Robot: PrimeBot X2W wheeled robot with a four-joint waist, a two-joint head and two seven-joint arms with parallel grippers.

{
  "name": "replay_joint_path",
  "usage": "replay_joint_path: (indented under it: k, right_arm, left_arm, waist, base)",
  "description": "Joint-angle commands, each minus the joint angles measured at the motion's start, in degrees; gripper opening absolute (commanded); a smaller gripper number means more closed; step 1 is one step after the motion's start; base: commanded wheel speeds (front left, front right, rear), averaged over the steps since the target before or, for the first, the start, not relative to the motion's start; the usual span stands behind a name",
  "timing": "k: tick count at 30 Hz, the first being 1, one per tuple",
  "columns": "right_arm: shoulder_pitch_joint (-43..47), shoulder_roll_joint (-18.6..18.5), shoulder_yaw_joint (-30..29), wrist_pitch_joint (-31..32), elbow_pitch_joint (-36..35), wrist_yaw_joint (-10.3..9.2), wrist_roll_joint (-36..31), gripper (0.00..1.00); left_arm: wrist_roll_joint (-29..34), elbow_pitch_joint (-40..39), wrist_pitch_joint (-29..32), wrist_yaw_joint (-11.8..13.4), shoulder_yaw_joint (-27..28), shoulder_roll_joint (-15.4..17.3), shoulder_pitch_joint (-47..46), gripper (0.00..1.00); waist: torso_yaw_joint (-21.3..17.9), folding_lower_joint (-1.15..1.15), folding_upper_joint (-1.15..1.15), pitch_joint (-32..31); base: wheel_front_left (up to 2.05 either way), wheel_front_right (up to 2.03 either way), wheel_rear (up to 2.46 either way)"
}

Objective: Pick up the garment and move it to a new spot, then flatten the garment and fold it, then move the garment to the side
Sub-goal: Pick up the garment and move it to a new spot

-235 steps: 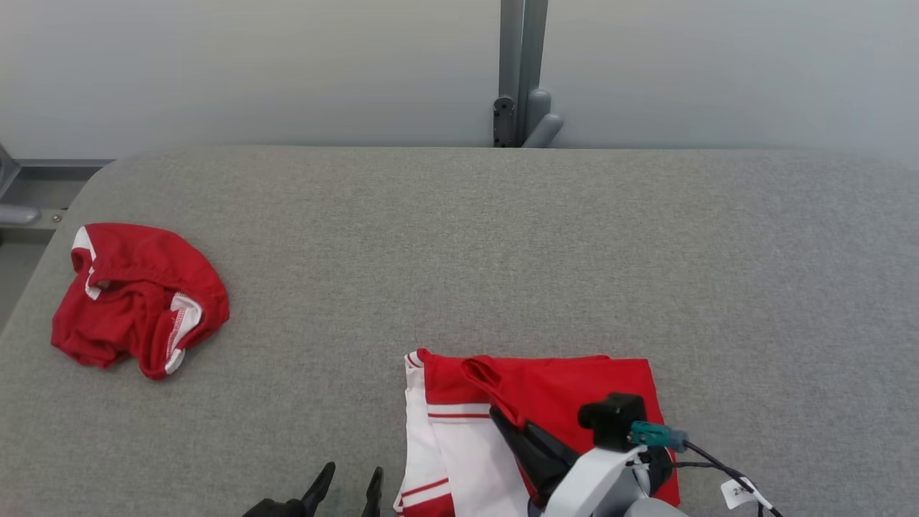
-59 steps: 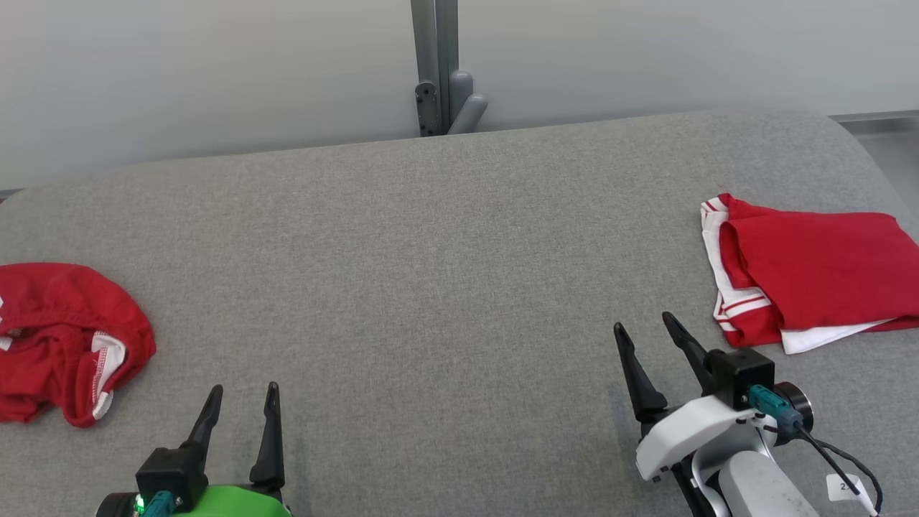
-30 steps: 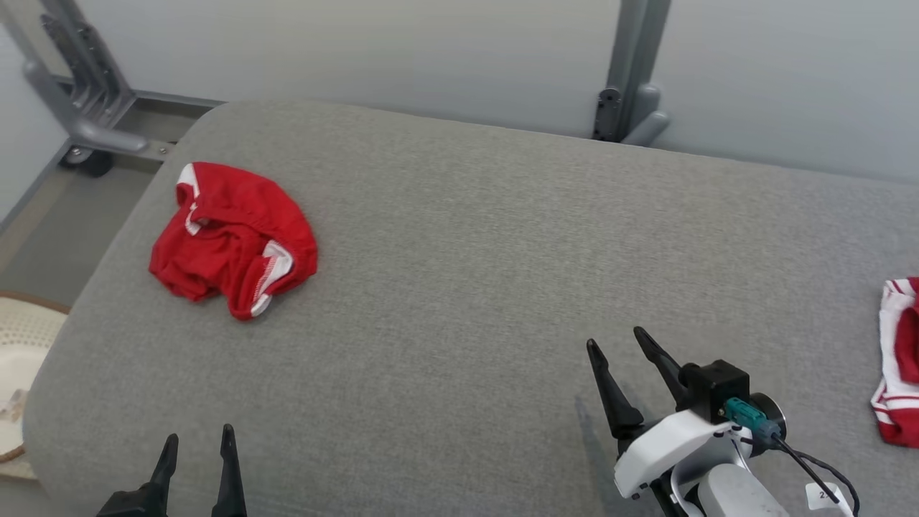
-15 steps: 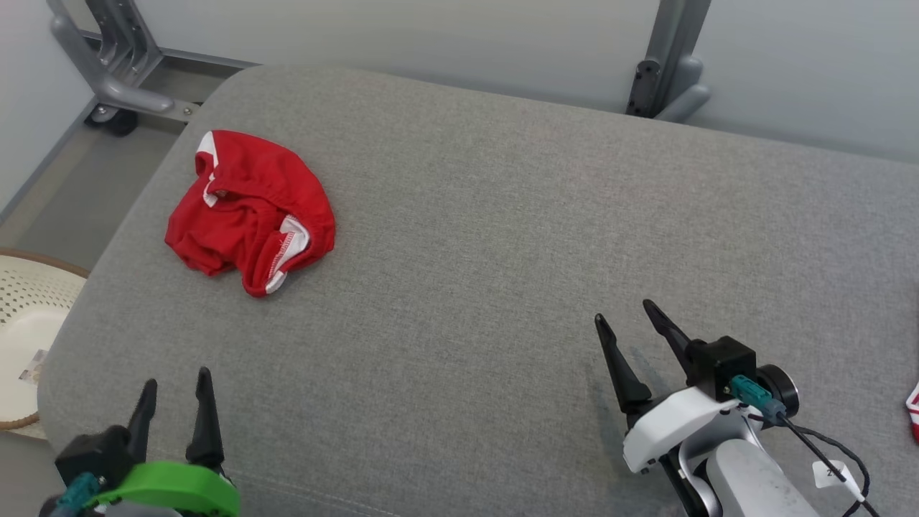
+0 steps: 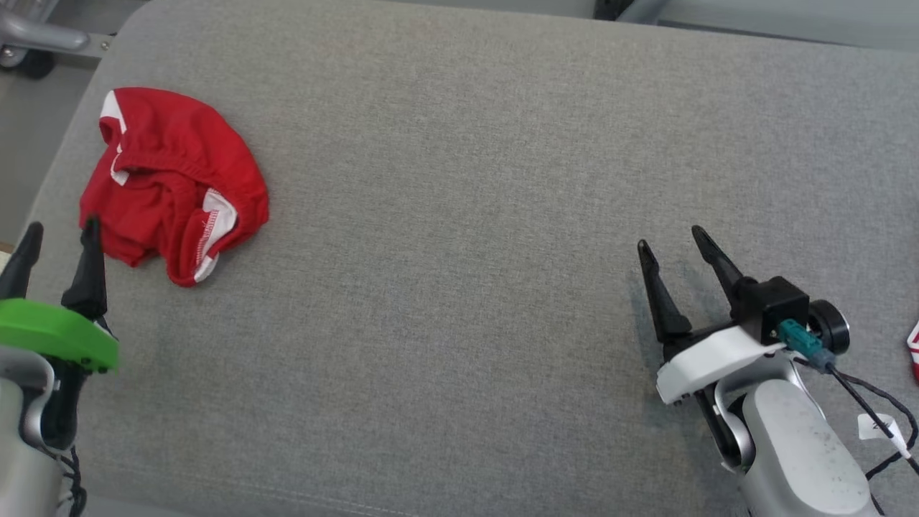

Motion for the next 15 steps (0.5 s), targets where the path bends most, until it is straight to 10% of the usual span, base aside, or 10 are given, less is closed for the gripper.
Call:
replay_joint_path:
  k: [1,15]
  right_arm:
    - [-1.3,-0.2,-0.6,0.0,-1.1,-0.07,-0.6,1.0]
    - [-5.3,-1.0,-3.7,0.0,-6.5,-0.07,-2.7,1.0]
  left_arm:
    - [-2.5,0.5,1.1,0.0,-2.3,1.9,-3.0,1.0]
    - [-23.0,12.9,12.1,0.1,-16.1,6.0,-13.4,1.0]
  waist:
    - [-3.1,0.0,0.0,4.5]
    - [-8.3,0.0,0.0,12.1]
  base:
    - [0.0,0.0,0.0]
    - [0.0,0.0,0.0]
